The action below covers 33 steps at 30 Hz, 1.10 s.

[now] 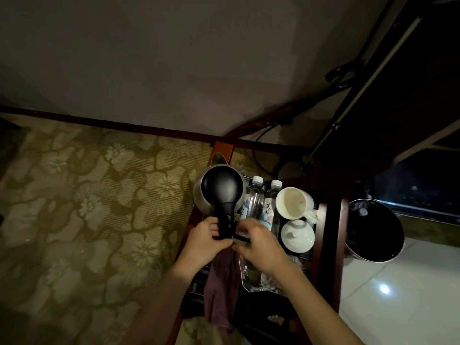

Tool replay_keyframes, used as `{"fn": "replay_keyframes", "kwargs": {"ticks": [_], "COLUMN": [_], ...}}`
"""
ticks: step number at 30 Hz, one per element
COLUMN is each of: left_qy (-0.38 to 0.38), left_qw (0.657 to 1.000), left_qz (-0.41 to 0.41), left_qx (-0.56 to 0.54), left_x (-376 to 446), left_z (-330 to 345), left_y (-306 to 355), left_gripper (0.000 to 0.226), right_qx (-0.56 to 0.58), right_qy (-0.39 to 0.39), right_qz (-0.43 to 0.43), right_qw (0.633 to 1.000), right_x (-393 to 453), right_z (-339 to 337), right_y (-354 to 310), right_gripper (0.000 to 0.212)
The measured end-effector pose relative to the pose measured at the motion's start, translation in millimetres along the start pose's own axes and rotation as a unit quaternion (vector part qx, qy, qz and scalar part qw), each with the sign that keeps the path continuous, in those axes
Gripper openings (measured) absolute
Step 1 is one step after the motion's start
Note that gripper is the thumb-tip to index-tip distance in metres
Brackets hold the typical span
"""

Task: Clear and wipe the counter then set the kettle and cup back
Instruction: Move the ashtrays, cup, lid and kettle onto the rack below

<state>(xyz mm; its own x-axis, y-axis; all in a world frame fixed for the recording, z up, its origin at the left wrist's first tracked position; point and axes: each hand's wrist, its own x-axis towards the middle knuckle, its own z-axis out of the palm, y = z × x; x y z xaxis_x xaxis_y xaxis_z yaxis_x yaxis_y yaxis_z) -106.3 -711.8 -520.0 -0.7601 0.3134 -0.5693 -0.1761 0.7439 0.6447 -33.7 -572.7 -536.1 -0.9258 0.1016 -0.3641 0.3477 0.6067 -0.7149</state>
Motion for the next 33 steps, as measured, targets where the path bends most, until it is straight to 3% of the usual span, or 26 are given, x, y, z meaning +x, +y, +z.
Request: {"fn": "replay_keyframes", "kwargs": {"ticks": [3,12,27,33], "left_qy": [0.012,0.023,0.005,-0.011], "left_qw": [0.995,0.955,0.969,0.967], "left_qz": [-0.004,0.025,-0.071,-0.139], "left_qx": [0.096,0.296,0.237,0.215], "left_x": [-16,-65,-39,-14], "left_z": [-4,11,43,60], "left_y": [7,-5,-99,-122], "left_gripper": [0.059,0.033,0.043,0.044], "right_qx": [-0.059,-0.178,-0.178,-0.197], "right_qy": [-0.015,-0.053,-0.128,-0.151], "right_qz": [-0.009,0.0,0.007,0.011], "right_qw": [0.998,0.983,0.976,0.969], "right_x": [-16,-57,-39,-33], "right_z": [-20,-22,64,86], "right_y": [-6,-13,4,16], "right_gripper": [0.043,0.048,0.055,0.046]}}
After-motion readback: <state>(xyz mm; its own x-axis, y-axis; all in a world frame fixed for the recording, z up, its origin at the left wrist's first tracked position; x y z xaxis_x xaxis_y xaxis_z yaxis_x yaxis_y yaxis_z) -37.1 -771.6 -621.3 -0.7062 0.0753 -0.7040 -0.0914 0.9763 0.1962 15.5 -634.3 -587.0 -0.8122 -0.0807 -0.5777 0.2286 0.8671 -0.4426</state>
